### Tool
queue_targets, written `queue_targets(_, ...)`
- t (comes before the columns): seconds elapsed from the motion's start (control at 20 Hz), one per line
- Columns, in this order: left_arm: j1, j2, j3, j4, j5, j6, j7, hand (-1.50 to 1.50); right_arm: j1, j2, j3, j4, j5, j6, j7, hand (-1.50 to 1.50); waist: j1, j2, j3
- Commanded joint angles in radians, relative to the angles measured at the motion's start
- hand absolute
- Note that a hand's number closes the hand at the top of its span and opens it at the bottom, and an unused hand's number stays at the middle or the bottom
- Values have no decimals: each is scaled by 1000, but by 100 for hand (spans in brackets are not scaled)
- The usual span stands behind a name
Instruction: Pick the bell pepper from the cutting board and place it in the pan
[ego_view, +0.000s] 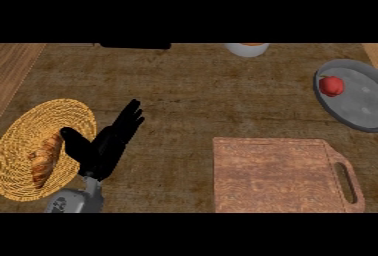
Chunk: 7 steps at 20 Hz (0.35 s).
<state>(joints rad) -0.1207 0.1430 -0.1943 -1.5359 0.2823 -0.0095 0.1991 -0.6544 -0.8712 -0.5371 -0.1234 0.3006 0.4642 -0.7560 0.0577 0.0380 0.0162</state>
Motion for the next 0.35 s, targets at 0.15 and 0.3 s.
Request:
queue_targets(0.15, 2, 12, 21, -8, 14, -1, 15, 0, 69, -18, 14, -30, 3, 154, -122, -150, -3, -5, 1)
queue_targets(0.3, 12, -4, -9, 9, -19, 5, -7, 0, 64, -31, 14, -41, -3, 166, -103, -150, -4, -4, 0)
